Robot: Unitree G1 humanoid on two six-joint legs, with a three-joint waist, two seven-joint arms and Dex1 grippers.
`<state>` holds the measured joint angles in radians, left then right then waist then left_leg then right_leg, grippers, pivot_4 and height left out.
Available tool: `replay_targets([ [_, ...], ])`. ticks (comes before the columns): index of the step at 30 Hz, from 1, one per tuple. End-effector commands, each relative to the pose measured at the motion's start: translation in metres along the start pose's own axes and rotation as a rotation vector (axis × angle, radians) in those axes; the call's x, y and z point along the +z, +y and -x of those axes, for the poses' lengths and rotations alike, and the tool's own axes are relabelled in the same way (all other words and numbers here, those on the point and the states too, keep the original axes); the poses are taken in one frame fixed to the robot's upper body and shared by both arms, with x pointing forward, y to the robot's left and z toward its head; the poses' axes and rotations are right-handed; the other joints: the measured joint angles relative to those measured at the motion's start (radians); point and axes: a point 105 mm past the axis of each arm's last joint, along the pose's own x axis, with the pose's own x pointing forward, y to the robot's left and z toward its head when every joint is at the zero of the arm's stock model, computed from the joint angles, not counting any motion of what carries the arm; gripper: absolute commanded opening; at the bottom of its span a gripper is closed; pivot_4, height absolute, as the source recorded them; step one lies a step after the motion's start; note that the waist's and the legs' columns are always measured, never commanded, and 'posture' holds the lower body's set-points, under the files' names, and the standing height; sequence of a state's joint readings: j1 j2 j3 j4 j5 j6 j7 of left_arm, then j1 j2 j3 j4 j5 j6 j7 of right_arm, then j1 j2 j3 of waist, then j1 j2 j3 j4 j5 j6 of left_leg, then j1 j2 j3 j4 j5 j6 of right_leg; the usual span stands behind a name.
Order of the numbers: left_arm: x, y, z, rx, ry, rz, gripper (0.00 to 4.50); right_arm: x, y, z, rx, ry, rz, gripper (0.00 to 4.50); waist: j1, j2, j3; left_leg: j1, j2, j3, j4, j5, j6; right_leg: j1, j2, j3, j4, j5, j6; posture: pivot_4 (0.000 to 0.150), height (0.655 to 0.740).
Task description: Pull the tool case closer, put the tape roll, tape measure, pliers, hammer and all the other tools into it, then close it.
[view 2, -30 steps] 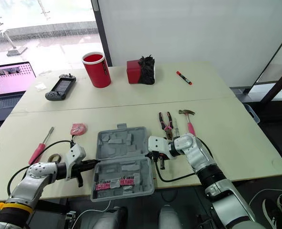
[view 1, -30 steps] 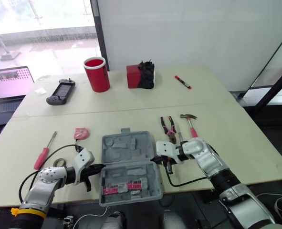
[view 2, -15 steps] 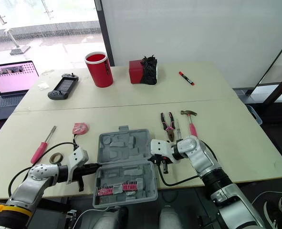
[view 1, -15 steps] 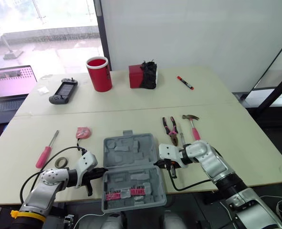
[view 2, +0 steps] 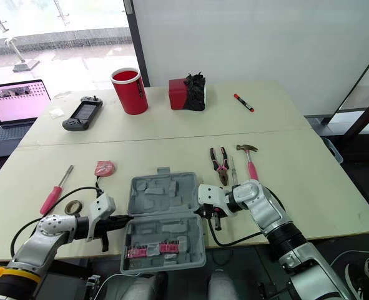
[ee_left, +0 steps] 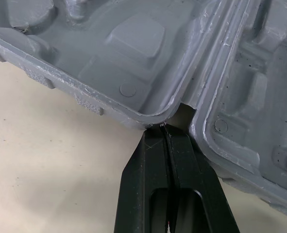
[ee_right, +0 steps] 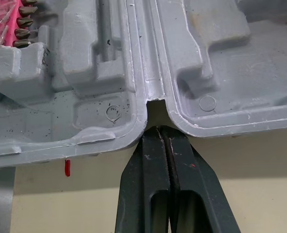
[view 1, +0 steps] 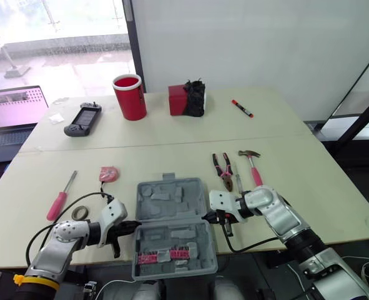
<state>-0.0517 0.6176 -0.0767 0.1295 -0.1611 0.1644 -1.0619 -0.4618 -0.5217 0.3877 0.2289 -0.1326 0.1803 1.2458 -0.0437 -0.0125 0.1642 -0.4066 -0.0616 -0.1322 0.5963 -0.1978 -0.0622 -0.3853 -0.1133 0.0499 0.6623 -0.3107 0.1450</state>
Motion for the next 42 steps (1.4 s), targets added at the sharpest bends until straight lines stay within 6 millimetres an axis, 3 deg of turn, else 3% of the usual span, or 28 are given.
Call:
replay_targets([
  [1, -0.016, -0.007, -0.004, -0.026, 0.068, 0.016, 0.00, -0.005, 0.008, -0.004, 0.046, 0.019, 0.000, 0.07, 0.001, 0.000, 0.000, 0.000, 0.000, 0.000, 0.000, 0.000, 0.000, 0.000, 0.000, 0.000, 0.000, 0.000, 0.000, 0.150, 0.7400],
  [7, -0.024, 0.024, 0.019, 0.109, 0.118, 0.006, 0.00, -0.015, -0.004, 0.012, -0.002, 0.048, -0.010, 0.07, 0.001, 0.000, 0.000, 0.000, 0.000, 0.000, 0.000, 0.000, 0.000, 0.000, 0.000, 0.000, 0.000, 0.000, 0.000, 0.150, 0.7400],
  [11, -0.014, 0.028, 0.035, 0.111, 0.050, 0.058, 0.00, -0.021, -0.011, 0.028, -0.057, 0.039, -0.029, 0.07, -0.003, 0.000, 0.000, 0.000, 0.000, 0.000, 0.000, 0.000, 0.000, 0.000, 0.000, 0.000, 0.000, 0.000, 0.000, 0.150, 0.7400],
  [17, 0.004, 0.038, 0.062, 0.209, -0.079, 0.096, 0.00, -0.007, -0.016, 0.061, -0.171, -0.147, -0.110, 0.07, 0.001, -0.001, 0.001, -0.002, 0.003, 0.000, 0.000, 0.000, 0.000, -0.002, 0.000, 0.000, 0.000, 0.000, 0.000, 0.150, 0.7400],
  [18, 0.005, 0.041, 0.070, 0.243, -0.095, 0.098, 0.26, -0.009, -0.014, 0.071, -0.189, -0.166, -0.153, 0.02, 0.002, -0.001, 0.001, -0.002, 0.003, -0.001, 0.000, 0.000, 0.000, -0.002, 0.000, 0.000, 0.000, 0.000, 0.000, 0.150, 0.7400],
  [21, 0.004, 0.046, 0.097, 0.328, -0.139, 0.105, 1.19, -0.011, -0.012, 0.099, -0.262, -0.247, -0.253, 0.84, 0.002, -0.001, 0.001, -0.002, 0.003, -0.002, 0.000, 0.000, 0.000, -0.003, -0.001, 0.000, 0.000, 0.000, 0.000, 0.150, 0.7400],
  [27, -0.004, 0.055, 0.160, 0.585, -0.226, 0.088, 4.37, -0.034, -0.003, 0.159, -0.483, -0.339, -0.418, 3.96, 0.003, -0.002, 0.001, -0.002, 0.004, 0.000, -0.001, -0.001, 0.001, -0.002, -0.002, -0.001, -0.002, 0.000, -0.001, 0.150, 0.7400],
  [28, -0.009, 0.057, 0.172, 0.637, -0.233, 0.092, 4.50, -0.042, 0.000, 0.169, -0.520, -0.349, -0.442, 4.46, 0.004, -0.002, 0.001, -0.002, 0.004, 0.000, 0.000, -0.001, 0.002, -0.002, -0.002, -0.001, -0.003, 0.000, -0.001, 0.150, 0.7400],
  [32, -0.037, 0.053, 0.205, 0.800, -0.222, 0.145, 4.50, -0.073, 0.020, 0.190, -0.594, -0.298, -0.501, 4.46, 0.007, -0.002, 0.001, -0.002, 0.004, 0.003, -0.001, -0.002, 0.003, -0.001, -0.003, 0.000, -0.006, 0.000, -0.001, 0.150, 0.7400],
  [35, -0.054, 0.046, 0.212, 0.825, -0.203, 0.186, 4.50, -0.084, 0.028, 0.198, -0.612, -0.277, -0.520, 4.46, 0.004, -0.002, 0.001, -0.002, 0.004, 0.006, -0.001, -0.003, 0.004, 0.001, -0.004, -0.001, -0.010, 0.000, -0.001, 0.150, 0.7400],
  [37, -0.055, 0.042, 0.212, 0.821, -0.202, 0.183, 4.50, -0.089, 0.029, 0.201, -0.622, -0.262, -0.527, 4.46, 0.003, -0.002, 0.001, -0.002, 0.004, 0.007, 0.000, -0.003, 0.004, 0.002, -0.004, 0.000, -0.011, -0.001, -0.002, 0.150, 0.7400],
  [40, -0.046, 0.043, 0.209, 0.811, -0.229, 0.169, 4.50, -0.079, 0.022, 0.199, -0.597, -0.286, -0.531, 4.46, 0.005, -0.002, 0.001, -0.002, 0.004, 0.007, 0.000, -0.003, 0.004, 0.002, -0.004, 0.000, -0.011, -0.001, -0.005, 0.150, 0.7400],
  [42, -0.042, 0.045, 0.209, 0.825, -0.245, 0.168, 4.50, -0.061, 0.014, 0.196, -0.552, -0.316, -0.504, 4.46, 0.004, -0.002, 0.001, -0.002, 0.004, 0.007, 0.000, -0.003, 0.004, 0.002, -0.004, 0.000, -0.012, -0.001, -0.005, 0.150, 0.7400],
])
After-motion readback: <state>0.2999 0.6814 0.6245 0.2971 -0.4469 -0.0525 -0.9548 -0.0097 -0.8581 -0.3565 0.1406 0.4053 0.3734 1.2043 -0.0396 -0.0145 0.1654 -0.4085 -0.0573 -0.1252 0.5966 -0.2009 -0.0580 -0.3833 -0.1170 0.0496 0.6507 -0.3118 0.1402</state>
